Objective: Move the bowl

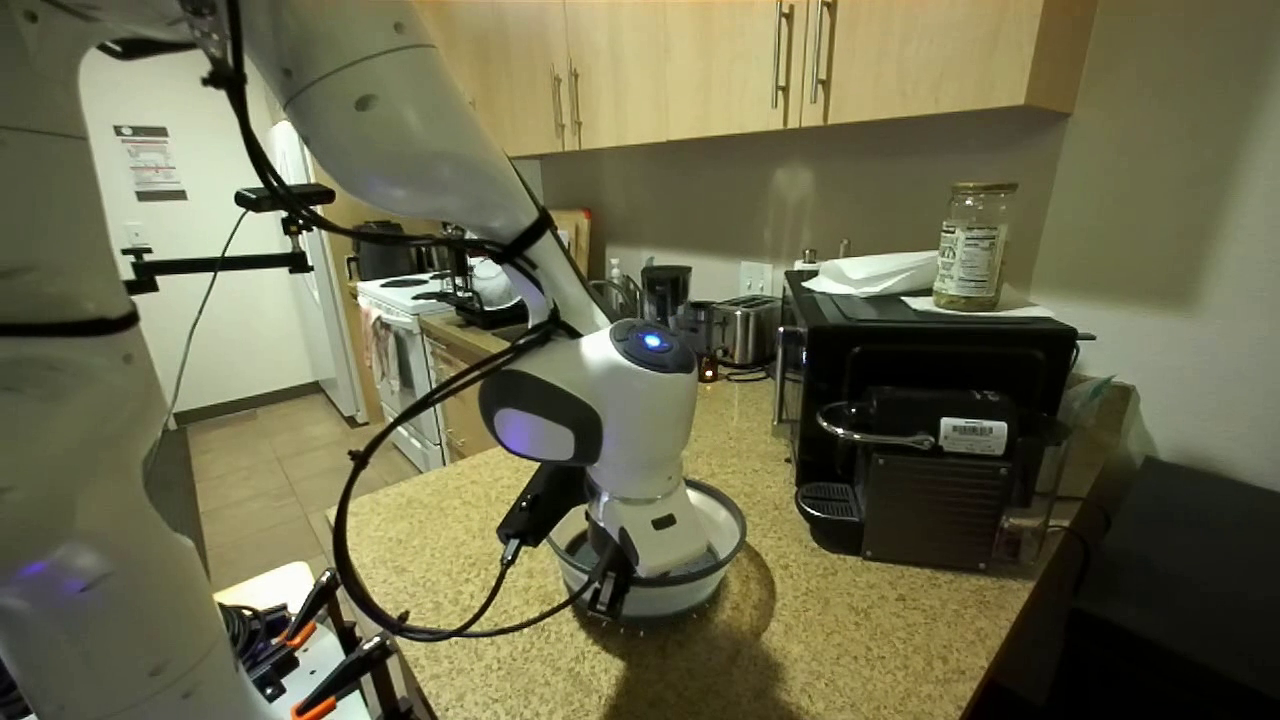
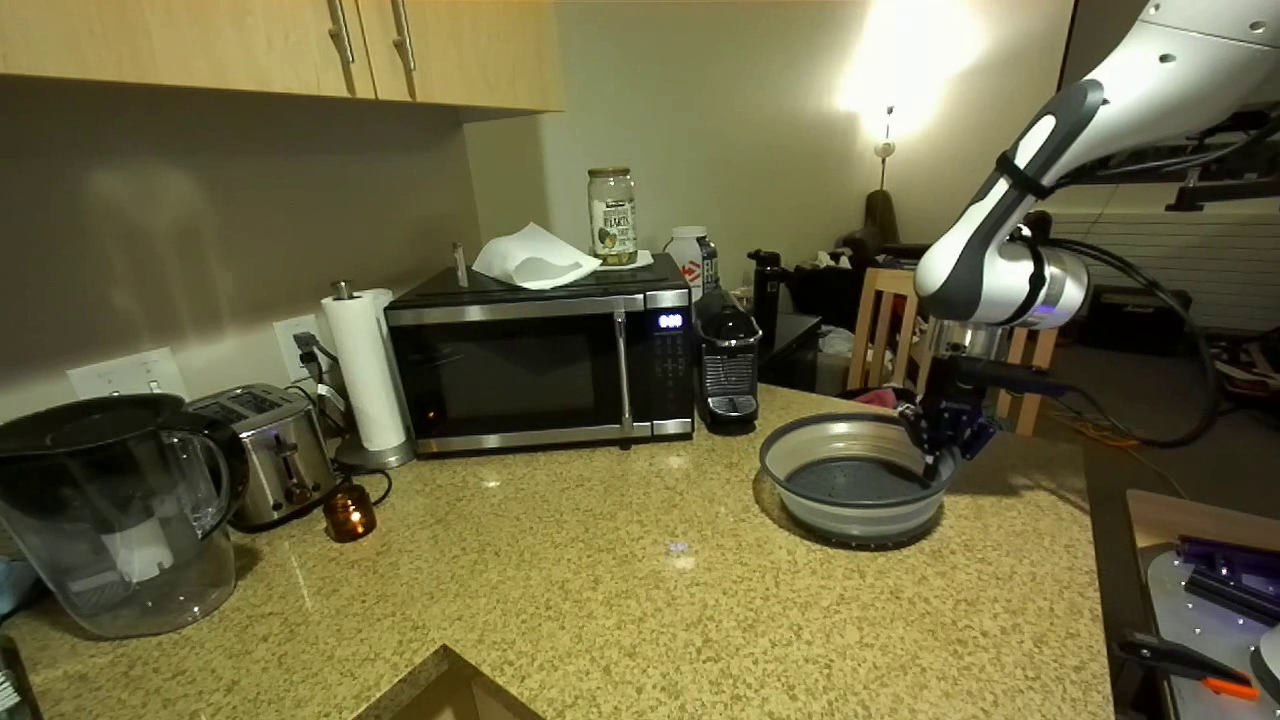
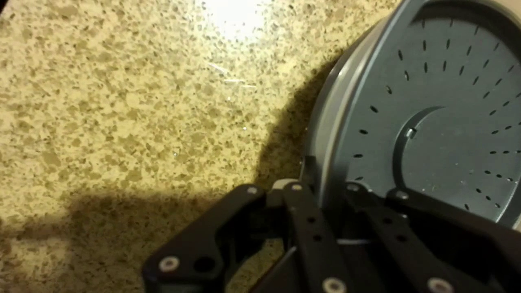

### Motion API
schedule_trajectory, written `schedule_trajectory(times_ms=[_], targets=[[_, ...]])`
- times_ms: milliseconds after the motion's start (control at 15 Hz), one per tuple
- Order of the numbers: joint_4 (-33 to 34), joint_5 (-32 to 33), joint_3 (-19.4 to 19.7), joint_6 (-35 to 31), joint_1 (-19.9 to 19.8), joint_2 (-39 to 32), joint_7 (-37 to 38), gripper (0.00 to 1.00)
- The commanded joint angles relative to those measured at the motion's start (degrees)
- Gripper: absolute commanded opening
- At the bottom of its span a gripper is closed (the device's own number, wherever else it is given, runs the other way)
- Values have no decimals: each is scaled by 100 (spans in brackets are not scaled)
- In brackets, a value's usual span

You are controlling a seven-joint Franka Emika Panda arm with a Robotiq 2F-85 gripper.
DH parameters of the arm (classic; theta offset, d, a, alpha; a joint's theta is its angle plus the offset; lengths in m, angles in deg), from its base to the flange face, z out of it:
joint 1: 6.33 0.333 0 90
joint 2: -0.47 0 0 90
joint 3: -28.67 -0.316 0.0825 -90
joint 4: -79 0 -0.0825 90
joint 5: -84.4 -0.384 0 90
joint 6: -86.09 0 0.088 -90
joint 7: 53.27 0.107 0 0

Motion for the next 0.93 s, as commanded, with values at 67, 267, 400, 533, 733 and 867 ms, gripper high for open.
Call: schedule_trajectory(times_ms=[67, 267, 400, 533, 733, 867], targets=[[-28, -417, -239, -326, 4, -176, -26, 3], [13, -208, -198, -138, -26, -105, 25, 6], [16, -211, -212, -142, -23, -105, 25, 6], [17, -211, -213, -143, -23, -105, 25, 6], [17, -212, -214, -144, -23, -105, 25, 6], [17, -212, -214, -144, -23, -105, 25, 6]])
